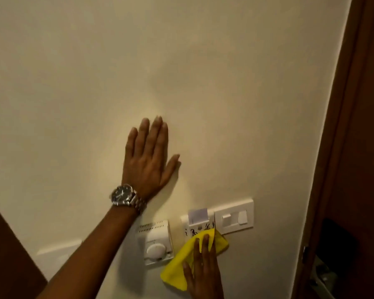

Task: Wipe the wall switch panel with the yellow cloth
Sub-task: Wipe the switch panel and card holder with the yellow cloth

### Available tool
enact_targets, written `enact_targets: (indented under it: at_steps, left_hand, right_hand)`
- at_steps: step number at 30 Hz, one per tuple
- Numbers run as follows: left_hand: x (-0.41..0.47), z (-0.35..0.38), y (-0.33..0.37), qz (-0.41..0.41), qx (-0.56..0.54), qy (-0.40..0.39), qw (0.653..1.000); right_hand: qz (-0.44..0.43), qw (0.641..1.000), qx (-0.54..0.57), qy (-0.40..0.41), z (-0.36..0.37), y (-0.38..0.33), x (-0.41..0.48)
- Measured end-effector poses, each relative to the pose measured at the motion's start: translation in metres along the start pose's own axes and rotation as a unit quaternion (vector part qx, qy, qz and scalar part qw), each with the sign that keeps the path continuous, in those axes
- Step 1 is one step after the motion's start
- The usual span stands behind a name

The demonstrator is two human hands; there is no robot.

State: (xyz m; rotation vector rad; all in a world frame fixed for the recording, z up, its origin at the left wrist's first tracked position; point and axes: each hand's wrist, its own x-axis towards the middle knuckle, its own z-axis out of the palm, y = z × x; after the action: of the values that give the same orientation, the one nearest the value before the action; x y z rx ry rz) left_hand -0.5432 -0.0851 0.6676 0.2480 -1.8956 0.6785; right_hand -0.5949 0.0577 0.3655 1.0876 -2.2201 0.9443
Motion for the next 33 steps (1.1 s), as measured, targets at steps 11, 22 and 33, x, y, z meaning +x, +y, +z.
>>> enact_targets:
  at_steps: [11, 22, 33]
  left_hand:
    - [0.002, 0.032, -0.017, 0.030, 0.098, 0.066, 0.992]
    - [0.002, 0.029, -0.015, 0.030, 0.107, 0.083, 0.990]
    - [0.003, 0.030, -0.015, 0.028, 0.117, 0.085, 0.989]
  right_hand:
    - [-0.104, 0.991, -0.064, 0.052, 0.029, 0.026, -0.003]
    - [-0.122, 0.991, -0.039, 0.046, 0.016, 0.039, 0.014]
    - [-0.181, 0.980, 0.014, 0.076, 0.004, 0.053, 0.040]
